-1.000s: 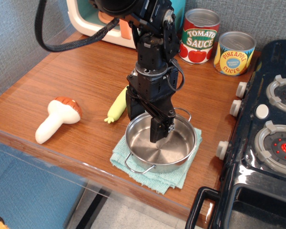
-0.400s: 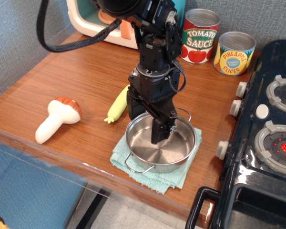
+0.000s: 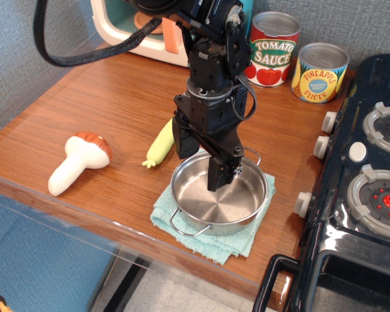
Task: Move the pot so its in front of the microwave
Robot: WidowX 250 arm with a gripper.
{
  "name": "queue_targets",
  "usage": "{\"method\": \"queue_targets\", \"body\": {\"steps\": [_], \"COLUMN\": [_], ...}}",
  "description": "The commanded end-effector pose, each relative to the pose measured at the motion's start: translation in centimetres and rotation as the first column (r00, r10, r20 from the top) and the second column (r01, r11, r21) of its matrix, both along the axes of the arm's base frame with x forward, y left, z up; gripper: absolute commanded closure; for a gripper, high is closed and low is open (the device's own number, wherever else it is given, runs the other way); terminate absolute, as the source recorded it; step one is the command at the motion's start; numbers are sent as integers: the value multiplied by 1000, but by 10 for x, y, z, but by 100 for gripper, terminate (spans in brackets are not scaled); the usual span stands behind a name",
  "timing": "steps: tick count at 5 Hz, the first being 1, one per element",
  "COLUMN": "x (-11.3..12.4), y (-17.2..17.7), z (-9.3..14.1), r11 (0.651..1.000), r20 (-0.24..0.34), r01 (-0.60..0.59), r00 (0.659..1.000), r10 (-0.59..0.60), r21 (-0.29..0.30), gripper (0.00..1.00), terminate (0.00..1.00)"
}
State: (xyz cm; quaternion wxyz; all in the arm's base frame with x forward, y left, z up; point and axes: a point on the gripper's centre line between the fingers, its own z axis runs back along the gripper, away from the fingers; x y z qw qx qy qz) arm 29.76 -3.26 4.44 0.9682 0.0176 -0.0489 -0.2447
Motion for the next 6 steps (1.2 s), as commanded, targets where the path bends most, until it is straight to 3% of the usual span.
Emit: {"method": "queue_targets", "body": {"steps": [1, 4, 5, 6], "x": [3, 5, 5, 6], "y": [0, 4, 4, 4], "z": [9, -4, -3, -5], "r11": [1000, 999, 998, 998], "r20": [23, -10, -5, -10], "r01": [-8, -45, -52, -53], "r00": [1000, 999, 999, 999], "r10": [8, 45, 52, 52], "r21": [-9, -25, -32, -32], "gripper": [0, 0, 100, 100], "terminate": [0, 0, 0, 0]}}
